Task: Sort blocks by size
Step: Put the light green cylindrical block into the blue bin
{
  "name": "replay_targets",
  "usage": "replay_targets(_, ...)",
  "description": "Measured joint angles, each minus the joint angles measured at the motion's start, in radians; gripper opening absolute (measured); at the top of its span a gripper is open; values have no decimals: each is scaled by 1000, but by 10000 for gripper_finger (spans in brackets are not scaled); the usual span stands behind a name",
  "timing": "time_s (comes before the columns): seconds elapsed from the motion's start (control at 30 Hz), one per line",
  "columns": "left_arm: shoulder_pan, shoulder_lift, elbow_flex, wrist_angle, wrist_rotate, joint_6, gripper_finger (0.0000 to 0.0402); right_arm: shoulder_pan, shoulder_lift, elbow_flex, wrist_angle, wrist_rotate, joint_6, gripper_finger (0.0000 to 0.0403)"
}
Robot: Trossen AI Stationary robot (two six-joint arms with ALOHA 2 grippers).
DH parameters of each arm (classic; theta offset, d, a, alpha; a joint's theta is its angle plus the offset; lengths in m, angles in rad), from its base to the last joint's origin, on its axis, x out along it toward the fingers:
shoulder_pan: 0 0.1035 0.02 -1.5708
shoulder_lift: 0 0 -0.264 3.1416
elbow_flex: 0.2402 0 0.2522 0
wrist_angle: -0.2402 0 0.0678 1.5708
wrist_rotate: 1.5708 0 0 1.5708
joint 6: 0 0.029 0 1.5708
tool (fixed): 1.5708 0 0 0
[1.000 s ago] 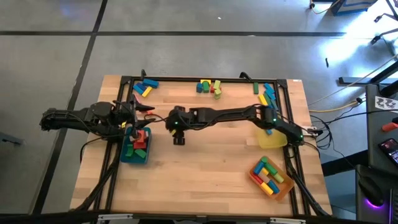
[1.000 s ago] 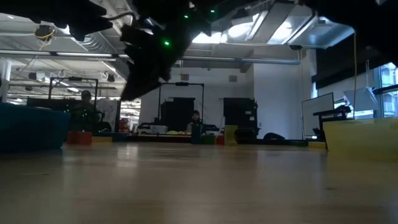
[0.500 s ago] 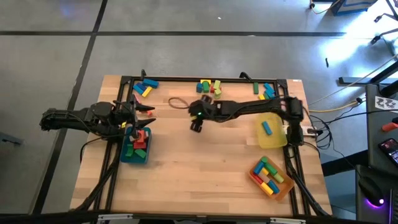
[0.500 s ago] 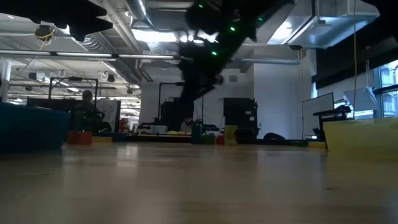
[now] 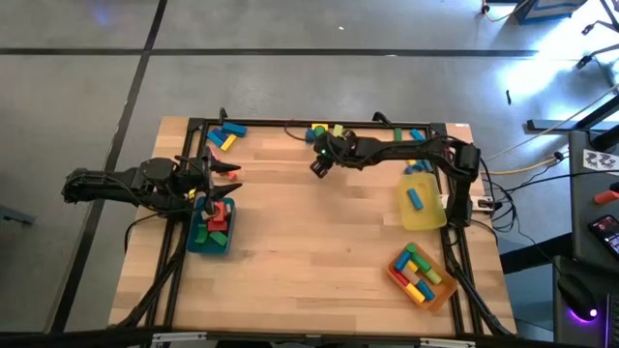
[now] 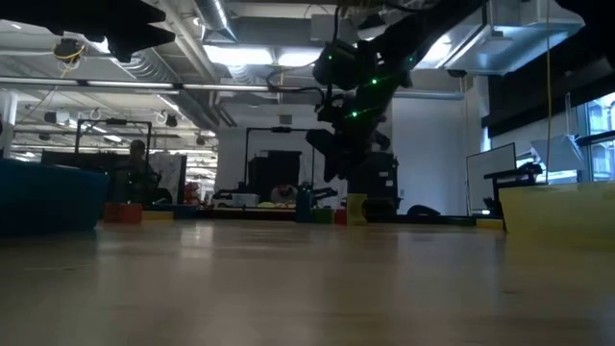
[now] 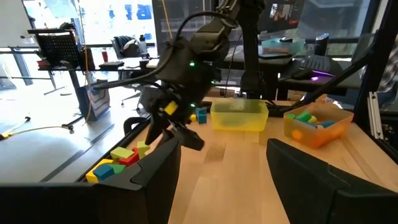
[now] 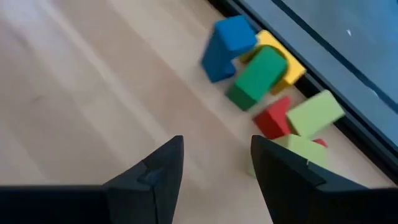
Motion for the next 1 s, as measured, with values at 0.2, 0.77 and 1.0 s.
replay_targets(0.2,0,0,0,-3,0,1,224,-81,0,0,-34,-31,42,191)
replay_targets(0.77,0,0,0,-1,0,-13,224,-150,2,1,-39,-112,24,242)
replay_targets(1.0,0,0,0,-7,0,-14,224,-203,2,1,-84,-134,45,313)
